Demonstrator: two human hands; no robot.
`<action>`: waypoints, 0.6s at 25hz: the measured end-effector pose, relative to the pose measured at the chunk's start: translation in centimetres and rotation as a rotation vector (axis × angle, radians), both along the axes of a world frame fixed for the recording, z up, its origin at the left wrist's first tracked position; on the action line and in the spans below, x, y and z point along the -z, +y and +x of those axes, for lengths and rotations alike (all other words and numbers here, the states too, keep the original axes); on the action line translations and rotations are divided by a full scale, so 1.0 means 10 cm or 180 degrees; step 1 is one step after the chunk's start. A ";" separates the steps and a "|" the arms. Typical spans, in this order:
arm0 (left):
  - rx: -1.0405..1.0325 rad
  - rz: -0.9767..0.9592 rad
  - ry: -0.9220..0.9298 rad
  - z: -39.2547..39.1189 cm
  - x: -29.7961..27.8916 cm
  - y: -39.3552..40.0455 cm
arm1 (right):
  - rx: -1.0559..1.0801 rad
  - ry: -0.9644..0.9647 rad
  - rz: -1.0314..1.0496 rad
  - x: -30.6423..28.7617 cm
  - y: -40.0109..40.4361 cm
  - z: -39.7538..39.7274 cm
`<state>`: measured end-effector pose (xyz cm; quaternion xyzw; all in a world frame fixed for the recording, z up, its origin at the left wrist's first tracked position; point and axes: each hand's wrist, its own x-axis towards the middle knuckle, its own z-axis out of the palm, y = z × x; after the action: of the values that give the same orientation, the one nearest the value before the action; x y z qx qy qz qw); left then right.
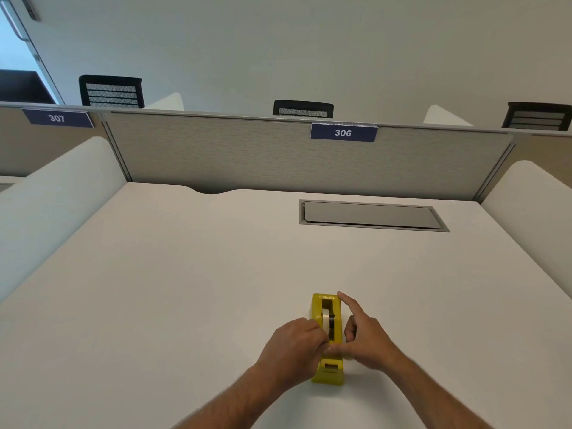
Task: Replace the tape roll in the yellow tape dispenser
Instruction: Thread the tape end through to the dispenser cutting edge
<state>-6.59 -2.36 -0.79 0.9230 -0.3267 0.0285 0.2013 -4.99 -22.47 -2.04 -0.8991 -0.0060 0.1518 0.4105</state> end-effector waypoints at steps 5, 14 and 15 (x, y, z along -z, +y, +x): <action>0.0007 -0.0050 -0.0202 -0.09 0.03 0.01 | -0.0134 0.0201 -0.0002 -0.06 -0.01 0.03; 0.0147 0.0013 -0.0421 -0.23 -0.07 -0.05 | 0.0019 0.0181 -0.0048 -0.12 0.02 0.00; 0.0157 0.0018 -0.0432 -0.24 -0.07 -0.06 | 0.0034 0.0180 -0.0045 -0.13 0.02 0.00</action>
<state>-9.02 -2.97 -0.05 0.9112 -0.3622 0.0851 0.1767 -5.03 -22.24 -0.78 -0.8974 0.0115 0.1751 0.4049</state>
